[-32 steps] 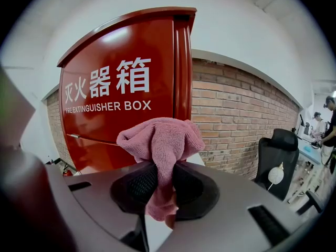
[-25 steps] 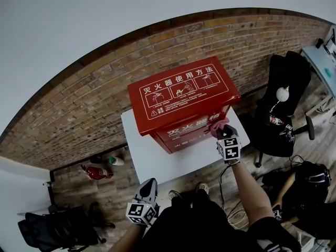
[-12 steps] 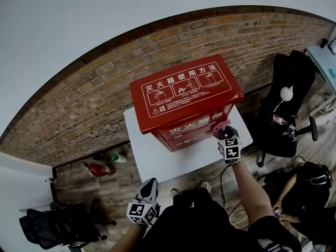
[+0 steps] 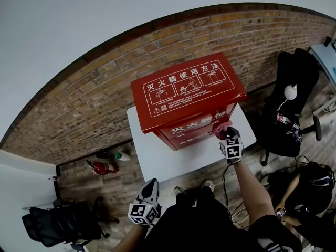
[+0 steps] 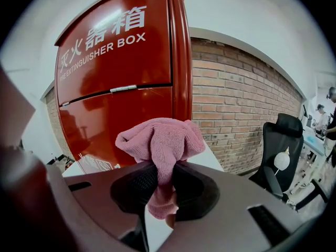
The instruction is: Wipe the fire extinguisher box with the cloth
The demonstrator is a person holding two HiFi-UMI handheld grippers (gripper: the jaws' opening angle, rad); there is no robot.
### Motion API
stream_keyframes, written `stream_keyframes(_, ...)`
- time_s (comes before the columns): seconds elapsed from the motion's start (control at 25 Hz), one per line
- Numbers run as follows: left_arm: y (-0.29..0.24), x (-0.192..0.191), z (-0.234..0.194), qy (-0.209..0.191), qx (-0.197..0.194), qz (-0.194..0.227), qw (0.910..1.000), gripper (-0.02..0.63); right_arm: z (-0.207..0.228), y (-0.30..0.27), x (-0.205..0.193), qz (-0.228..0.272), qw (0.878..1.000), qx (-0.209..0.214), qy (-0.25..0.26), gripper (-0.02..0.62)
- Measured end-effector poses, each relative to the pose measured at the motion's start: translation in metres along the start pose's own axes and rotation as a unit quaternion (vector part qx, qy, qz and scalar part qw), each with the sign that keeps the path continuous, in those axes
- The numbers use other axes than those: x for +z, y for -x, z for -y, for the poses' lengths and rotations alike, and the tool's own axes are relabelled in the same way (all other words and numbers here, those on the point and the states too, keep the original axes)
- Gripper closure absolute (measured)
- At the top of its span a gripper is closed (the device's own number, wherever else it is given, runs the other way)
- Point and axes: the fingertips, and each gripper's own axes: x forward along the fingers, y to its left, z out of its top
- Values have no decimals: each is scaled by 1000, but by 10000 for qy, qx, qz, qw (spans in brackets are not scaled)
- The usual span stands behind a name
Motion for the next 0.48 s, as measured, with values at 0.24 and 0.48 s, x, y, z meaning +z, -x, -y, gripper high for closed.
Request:
stream_keyframes(0.24,2,-1,0,-1,62,-9,10000,589,-1,-12,-16,-157,9999,23,20,506)
stream_keyframes(0.48,3,-2,0,0,132,-16,9999,589,-2,-22,-31,-319,9995,67,-24,505)
